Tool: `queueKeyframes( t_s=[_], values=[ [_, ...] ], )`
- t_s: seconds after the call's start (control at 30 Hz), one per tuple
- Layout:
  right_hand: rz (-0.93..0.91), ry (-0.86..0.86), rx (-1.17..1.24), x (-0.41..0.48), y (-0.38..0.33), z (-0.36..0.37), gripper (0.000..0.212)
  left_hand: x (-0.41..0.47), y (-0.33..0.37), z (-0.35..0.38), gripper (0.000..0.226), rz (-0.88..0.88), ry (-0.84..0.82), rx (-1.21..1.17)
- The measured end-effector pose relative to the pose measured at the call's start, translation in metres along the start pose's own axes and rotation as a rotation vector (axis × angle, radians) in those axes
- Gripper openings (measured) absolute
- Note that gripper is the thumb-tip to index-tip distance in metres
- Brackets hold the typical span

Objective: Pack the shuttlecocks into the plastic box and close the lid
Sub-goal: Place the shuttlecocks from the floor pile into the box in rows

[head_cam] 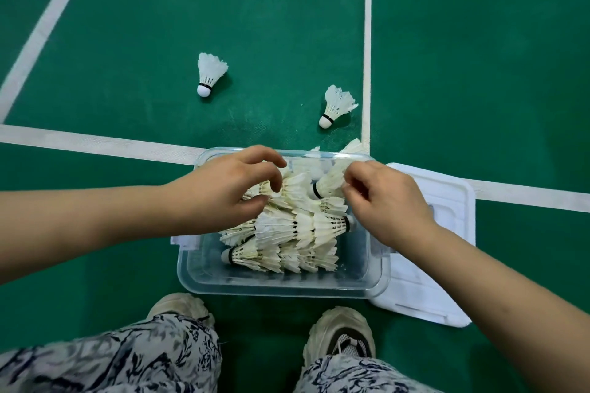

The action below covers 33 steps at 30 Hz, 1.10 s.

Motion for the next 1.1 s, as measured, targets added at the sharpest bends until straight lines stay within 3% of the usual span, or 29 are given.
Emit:
queueKeyframes(
  t_s=[0.17,0.27,0.6,0.8,1.1],
  values=[
    [0.053,-0.068,0.101,0.006,-0.007,0.016,0.009,0.001,-0.004,0.002,0.035,-0.028,-0.028,0.02],
    [0.081,-0.117,0.15,0.009,-0.011,0.026,0.011,0.005,-0.006,0.006,0.022,-0.018,-0.04,0.027],
    [0.109,-0.164,0.029,0.016,-0.008,0.04,0.016,0.016,-0.007,0.022,0.025,-0.01,-0.174,0.073],
    [0.084,-0.211,-0.093,0.016,-0.006,0.051,0.01,0.016,-0.008,0.034,0.034,-0.032,-0.337,0.157],
    [0.031,-0.208,-0.166,0.013,-0.012,0.039,0.016,0.01,0.0,0.027,0.035,-0.008,-0.317,0.186]
  ],
)
Point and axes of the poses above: each hand's wrist, its own x-axis towards the middle knuckle, its own z-axis out of the palm, y = z × x, the point moved 4 cm from there along x, towards the middle knuckle, and after that the axes turned 1 degree about -x, right-handed, at the moved point
